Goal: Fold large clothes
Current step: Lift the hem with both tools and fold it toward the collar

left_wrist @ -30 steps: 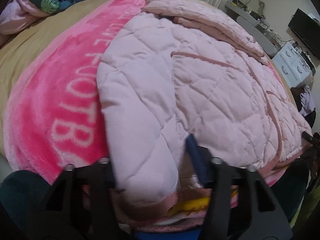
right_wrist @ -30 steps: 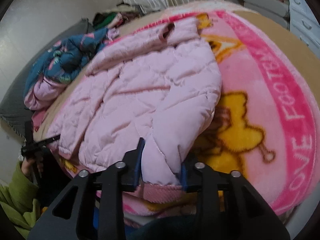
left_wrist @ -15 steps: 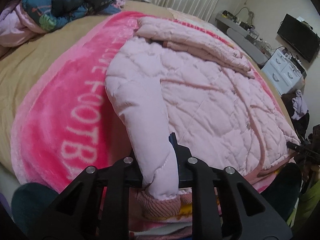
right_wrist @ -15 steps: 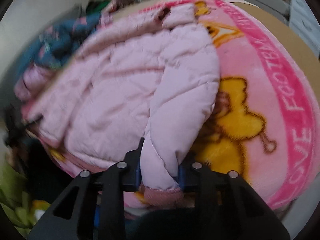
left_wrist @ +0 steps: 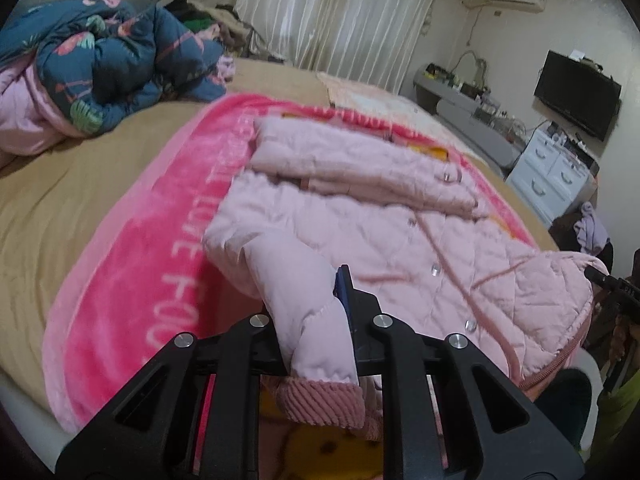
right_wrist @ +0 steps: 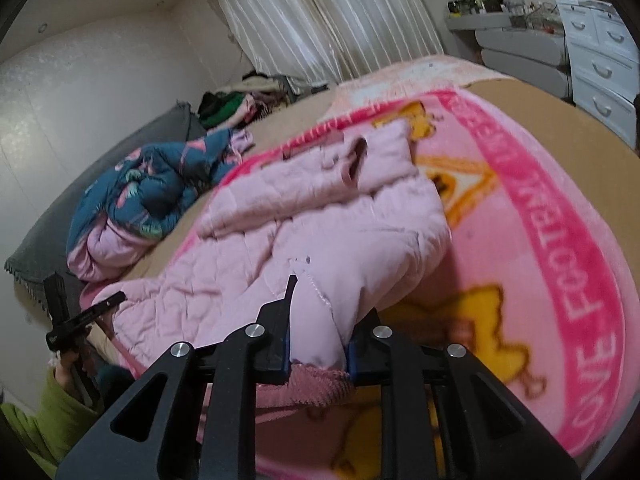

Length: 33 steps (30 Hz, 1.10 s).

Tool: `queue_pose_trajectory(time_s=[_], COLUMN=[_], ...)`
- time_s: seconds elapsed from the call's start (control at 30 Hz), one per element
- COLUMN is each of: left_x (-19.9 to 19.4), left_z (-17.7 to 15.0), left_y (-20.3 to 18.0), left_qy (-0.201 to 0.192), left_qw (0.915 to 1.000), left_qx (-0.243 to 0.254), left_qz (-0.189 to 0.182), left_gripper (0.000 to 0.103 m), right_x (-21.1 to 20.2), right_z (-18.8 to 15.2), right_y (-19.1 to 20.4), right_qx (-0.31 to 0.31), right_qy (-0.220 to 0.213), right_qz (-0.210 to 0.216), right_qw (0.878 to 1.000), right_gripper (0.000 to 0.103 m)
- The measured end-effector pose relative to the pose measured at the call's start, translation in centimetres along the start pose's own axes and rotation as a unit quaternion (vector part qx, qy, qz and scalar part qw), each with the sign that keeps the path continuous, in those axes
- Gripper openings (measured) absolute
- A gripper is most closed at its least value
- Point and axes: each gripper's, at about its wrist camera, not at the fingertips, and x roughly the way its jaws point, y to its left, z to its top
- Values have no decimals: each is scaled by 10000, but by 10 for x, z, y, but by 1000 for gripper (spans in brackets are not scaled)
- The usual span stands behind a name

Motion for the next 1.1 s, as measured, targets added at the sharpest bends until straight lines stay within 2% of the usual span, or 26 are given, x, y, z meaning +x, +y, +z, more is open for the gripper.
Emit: queue_pose_trajectory(time_s=[0.43,1.1], left_x=[3,14], left_z=[66,128], left_y=[-21,-16], left_qy=[-449,-668], left_qw=[9989,9976], left_qx=[119,151], left_qz=[-39,61], left_gripper=[9,9], right_x=[3,20], right_z=[59,119], right_y=[6,6], right_qx=[-36,114], right_qy=[-342,-565], right_qz=[-26,-255], right_qw=[9994,9980], right_gripper=[17,17])
